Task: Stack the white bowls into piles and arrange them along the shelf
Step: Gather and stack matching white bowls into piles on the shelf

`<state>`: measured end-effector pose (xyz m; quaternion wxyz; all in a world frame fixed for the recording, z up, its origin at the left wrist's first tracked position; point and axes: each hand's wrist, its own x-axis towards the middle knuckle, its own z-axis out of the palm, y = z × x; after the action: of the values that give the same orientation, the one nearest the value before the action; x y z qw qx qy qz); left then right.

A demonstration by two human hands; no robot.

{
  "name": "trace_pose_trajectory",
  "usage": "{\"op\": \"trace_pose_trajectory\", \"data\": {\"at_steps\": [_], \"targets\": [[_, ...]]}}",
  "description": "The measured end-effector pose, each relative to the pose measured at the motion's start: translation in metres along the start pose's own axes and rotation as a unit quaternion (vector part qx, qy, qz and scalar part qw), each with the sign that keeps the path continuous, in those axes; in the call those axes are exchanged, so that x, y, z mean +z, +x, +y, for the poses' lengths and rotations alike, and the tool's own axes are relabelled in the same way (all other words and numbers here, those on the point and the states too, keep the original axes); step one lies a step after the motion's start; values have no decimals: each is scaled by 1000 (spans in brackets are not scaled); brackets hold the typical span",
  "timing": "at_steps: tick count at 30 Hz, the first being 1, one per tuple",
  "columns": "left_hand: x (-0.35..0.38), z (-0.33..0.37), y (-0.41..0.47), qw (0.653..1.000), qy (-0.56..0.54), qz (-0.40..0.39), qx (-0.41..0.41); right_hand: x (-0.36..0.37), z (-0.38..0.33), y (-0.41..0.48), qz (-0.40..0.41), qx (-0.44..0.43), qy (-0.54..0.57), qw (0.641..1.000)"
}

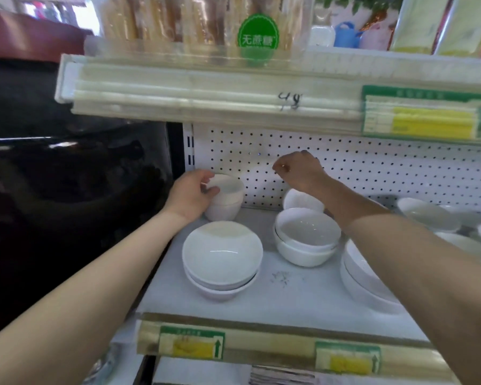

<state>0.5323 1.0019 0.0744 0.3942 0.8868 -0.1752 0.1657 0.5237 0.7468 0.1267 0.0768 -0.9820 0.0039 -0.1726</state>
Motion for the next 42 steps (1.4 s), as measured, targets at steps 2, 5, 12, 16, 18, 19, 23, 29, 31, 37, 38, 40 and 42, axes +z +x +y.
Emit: {"op": "trace_pose_trajectory", "data": {"at_steps": [2, 5, 12, 16, 18, 19, 23, 29, 31, 37, 38, 40, 42], "targets": [[-2, 20, -4, 999, -8, -16, 32, -9, 11, -15, 3, -1, -8, 1000], [2, 51, -9, 996, 3, -60, 72, -22, 26, -39, 15, -13, -29, 999], [30, 110, -23, 952, 175, -230, 102, -39, 61, -70, -47, -17, -54, 997], [49, 122, -25, 925, 235, -287, 83, -34, 69, -80, -100, -35, -39, 994], [53, 127, -28, 916, 254, -302, 73, -28, 71, -82, -128, -36, -44, 990], [54, 130, -31, 909, 264, -313, 71, -24, 72, -83, -140, -33, -46, 988], [61, 139, -43, 888, 310, -339, 12, -9, 78, -83, -184, -27, -19, 982], [80, 135, -54, 881, 347, -320, -36, -4, 80, -82, -210, -17, -4, 978], [82, 135, -57, 885, 351, -303, -47, -3, 80, -79, -208, -16, 4, 978], [82, 139, -65, 899, 340, -268, -60, 3, 81, -79, -181, -14, 42, 982], [82, 139, -65, 902, 335, -266, -60, 3, 80, -80, -176, -9, 43, 983], [81, 139, -65, 905, 326, -265, -67, 3, 79, -81, -169, 9, 45, 985], [81, 141, -65, 912, 312, -254, -83, -1, 77, -80, -151, 37, 51, 987]]}}
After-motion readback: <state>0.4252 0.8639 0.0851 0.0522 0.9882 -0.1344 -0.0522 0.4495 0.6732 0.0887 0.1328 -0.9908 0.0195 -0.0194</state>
